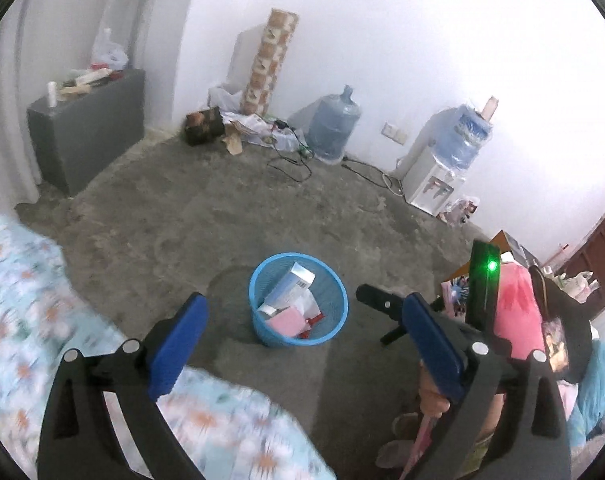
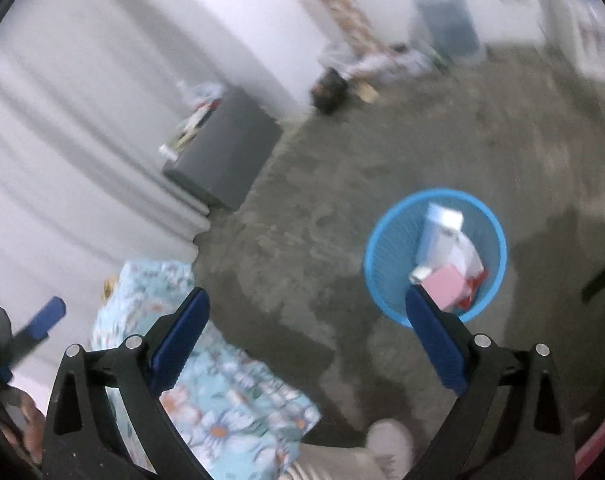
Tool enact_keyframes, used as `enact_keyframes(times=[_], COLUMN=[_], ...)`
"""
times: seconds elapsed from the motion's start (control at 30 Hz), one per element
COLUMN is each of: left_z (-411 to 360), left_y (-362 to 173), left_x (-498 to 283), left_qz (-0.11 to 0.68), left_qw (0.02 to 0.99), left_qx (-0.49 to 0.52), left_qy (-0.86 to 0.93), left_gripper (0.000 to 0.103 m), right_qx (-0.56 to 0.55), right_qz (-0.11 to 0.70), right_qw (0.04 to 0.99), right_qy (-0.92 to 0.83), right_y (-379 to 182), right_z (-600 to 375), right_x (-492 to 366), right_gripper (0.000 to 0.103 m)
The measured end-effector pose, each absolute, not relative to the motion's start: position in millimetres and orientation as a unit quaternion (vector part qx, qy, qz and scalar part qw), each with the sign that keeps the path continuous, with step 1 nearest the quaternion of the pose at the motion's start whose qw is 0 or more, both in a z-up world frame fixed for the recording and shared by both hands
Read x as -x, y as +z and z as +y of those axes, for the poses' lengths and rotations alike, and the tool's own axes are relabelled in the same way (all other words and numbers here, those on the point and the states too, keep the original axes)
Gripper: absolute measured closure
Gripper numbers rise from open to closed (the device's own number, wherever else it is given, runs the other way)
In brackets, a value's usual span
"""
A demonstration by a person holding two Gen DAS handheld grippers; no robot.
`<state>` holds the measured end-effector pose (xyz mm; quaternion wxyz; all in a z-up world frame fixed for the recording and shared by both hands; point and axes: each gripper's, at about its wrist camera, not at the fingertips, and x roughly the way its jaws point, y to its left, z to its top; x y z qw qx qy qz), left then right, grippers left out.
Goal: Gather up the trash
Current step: 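Move both open tools back toward the bed, then grasp the orange snack bag with the left tool while the right grasps the white glove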
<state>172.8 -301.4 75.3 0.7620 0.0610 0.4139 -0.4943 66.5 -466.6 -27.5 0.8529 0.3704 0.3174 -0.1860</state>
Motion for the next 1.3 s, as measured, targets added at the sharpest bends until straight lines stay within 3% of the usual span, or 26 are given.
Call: enact_keyframes(times=[0.37, 0.67, 0.97, 1.3], left_z=[-155, -34, 73, 105], left_y=[116, 114, 96, 71], left_x=[-140, -121, -103, -98], left_qz=[0.354, 0.343, 0.325, 0.314], left_qw=[0.850, 0.886, 0.912, 0.928], left_qx=[-0.051, 0.037, 0.091, 0.040], left_qy=[-0.386, -0.310, -0.233, -0.197], left_gripper=[0.006, 0.006, 0.006, 0.006], right_qx=[-0.161, -0.036, -0.050, -0.148], right_qz=[0.319, 0.286, 0.267, 0.346], right_qw=[0.915, 0.945, 0.962, 0.918], right_qy=[-0.188, -0.153, -0.008, 0.129], right_y=[49, 80, 101, 87], right_z=[-346, -272, -225, -190], right_x=[-85, -89, -107, -149], right_gripper=[0.008, 0.008, 0.008, 0.008])
